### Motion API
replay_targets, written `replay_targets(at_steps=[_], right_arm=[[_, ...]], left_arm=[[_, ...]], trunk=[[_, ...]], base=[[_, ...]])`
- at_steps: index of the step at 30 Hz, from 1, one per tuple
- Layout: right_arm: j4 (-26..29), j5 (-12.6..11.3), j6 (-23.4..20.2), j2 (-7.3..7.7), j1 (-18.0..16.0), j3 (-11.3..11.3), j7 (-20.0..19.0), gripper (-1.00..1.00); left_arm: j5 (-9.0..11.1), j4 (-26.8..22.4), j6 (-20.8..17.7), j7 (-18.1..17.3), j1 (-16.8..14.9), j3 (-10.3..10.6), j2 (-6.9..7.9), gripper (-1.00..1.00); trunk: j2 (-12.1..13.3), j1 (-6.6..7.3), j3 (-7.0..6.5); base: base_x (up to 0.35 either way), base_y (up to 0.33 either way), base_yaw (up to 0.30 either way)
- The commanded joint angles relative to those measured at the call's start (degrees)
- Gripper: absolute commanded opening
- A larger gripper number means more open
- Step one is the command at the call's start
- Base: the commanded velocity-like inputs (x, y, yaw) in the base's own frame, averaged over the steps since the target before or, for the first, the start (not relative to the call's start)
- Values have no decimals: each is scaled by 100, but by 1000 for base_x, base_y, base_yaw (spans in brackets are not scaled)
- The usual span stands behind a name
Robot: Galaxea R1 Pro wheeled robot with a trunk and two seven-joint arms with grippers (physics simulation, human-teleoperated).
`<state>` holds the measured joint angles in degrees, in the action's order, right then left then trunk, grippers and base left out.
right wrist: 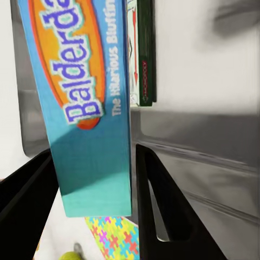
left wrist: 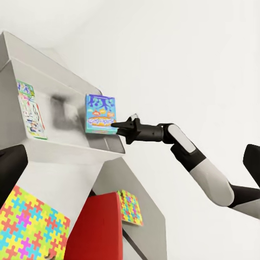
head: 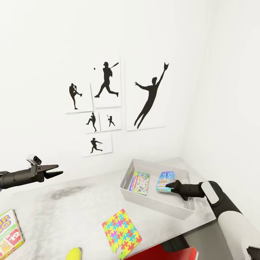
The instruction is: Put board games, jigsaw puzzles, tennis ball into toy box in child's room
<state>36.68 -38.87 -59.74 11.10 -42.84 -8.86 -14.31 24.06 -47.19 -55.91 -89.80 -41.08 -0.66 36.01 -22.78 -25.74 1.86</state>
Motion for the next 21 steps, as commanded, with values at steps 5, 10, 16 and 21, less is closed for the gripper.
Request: replay_targets(at_steps=[5,10,16,21], right_arm=[[-7,63,-26,1,-19,-15,-38,-100],[3,90,-26,8,-19,-11,-31,-100],[5,86,-26,-2,-18,-10,-37,-100],[0,82,-26,-11,-22,-2,-17,-100]], left_arm=[[2,0,-61,-20,-5,4,2,100],[2,-2,-61,-20,-6,4,2,100],[2,-1,-61,-20,-5,4,2,100],[2,0,-61,-20,-5,4,2,100]], trunk=[[-14,-4,14],[-14,-4,14],[-14,-4,14],[-14,-4,14]], base=[[0,0,0],[0,0,0],[0,0,0],[0,0,0]])
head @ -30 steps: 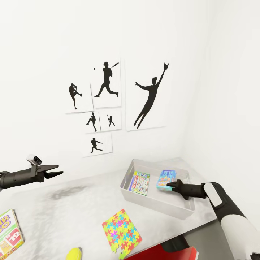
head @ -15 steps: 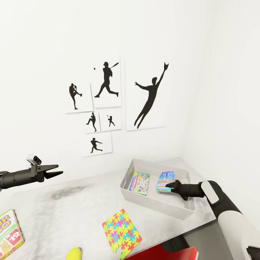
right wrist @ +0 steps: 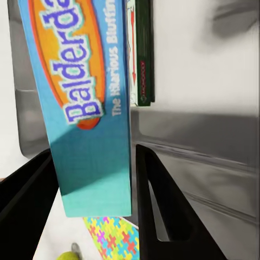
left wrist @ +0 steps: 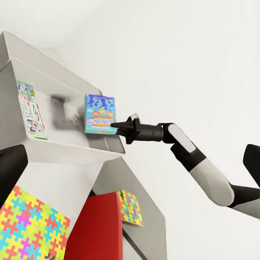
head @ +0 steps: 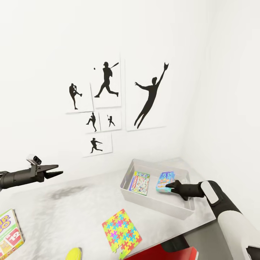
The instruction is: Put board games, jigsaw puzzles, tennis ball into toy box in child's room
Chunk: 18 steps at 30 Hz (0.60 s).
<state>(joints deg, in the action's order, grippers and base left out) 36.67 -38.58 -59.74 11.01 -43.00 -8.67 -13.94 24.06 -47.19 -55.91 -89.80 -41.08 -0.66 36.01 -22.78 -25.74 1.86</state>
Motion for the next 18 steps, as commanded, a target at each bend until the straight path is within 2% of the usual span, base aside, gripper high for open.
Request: replay_targets(at_steps=[1,6,18], right_arm=[[0,53,-26,-2,-6,-18,-25,-100],[-2,38,-26,-2,-6,-12,184,-100],[-2,26,-26,-2,-6,-12,242,-100]], left_arm=[[2,-1,-61,-20,-5,4,2,100],[2,-1,-61,-20,-6,4,2,100],[2,-2,-61,-20,-5,4,2,100]], trunk=[[-14,-4,14],[-14,-4,14],[-14,-4,14]], base=[[0,0,0],[0,0,0],[0,0,0]])
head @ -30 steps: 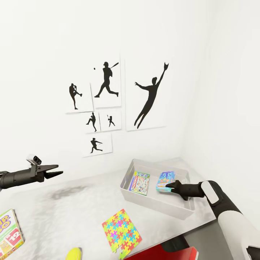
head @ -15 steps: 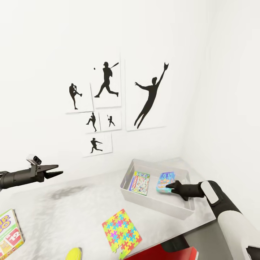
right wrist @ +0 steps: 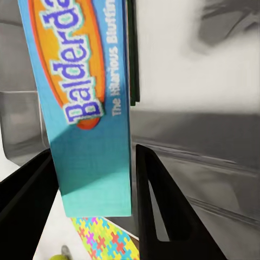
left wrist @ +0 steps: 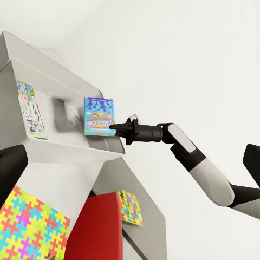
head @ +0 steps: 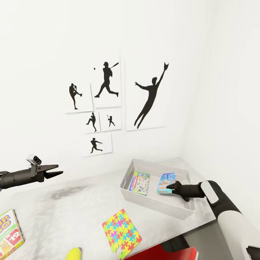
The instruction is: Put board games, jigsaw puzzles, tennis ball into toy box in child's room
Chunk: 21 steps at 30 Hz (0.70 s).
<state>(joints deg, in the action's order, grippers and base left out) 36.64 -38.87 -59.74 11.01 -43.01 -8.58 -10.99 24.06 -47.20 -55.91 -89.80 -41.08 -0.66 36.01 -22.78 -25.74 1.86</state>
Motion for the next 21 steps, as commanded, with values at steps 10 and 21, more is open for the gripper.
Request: replay_targets(at_steps=[10,21], right_arm=[[1,47,-26,-2,-6,-21,-66,-100],[1,46,-26,5,-6,-21,-111,-100]], left_arm=[[2,0,-61,-20,-6,4,9,100],[10,0,-61,-20,-5,4,11,100]], trunk=[[-14,-4,14],[-14,-4,14]], base=[[0,0,0],[0,0,0]])
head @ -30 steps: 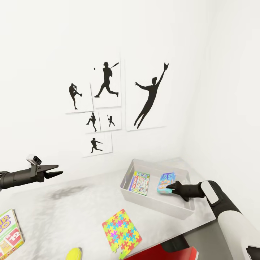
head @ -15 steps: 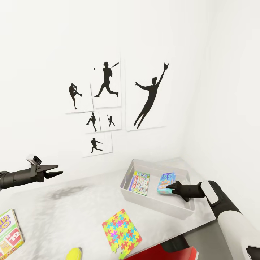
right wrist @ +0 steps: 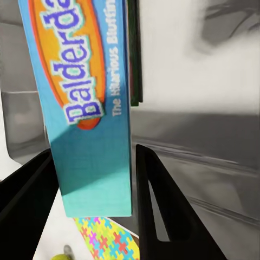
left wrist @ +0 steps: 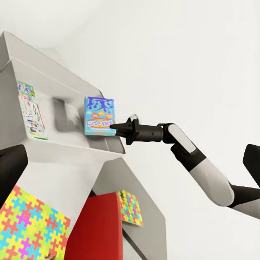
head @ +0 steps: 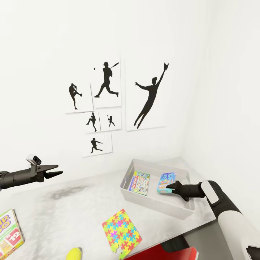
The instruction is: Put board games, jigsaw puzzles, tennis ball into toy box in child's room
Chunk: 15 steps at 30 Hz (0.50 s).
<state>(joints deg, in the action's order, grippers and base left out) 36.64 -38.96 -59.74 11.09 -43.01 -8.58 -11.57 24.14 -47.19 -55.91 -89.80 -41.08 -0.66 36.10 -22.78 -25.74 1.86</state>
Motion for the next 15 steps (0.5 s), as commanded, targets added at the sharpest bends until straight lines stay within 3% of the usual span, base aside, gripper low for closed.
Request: replay_targets(at_steps=[1,9,15], right_arm=[[1,55,-26,-5,-6,-21,-57,-100],[1,45,-26,-13,-6,-21,-97,-100],[7,53,-26,-17,-6,-21,-481,-100]], left_arm=[[2,-1,-61,-20,-5,4,2,100],[-5,-1,-61,-20,-5,4,2,100],[-1,-1,-61,-20,-7,4,2,100]], trunk=[[-14,-4,14],[-14,-4,14],[-14,-4,14]], base=[[0,0,0],[0,0,0],[0,0,0]])
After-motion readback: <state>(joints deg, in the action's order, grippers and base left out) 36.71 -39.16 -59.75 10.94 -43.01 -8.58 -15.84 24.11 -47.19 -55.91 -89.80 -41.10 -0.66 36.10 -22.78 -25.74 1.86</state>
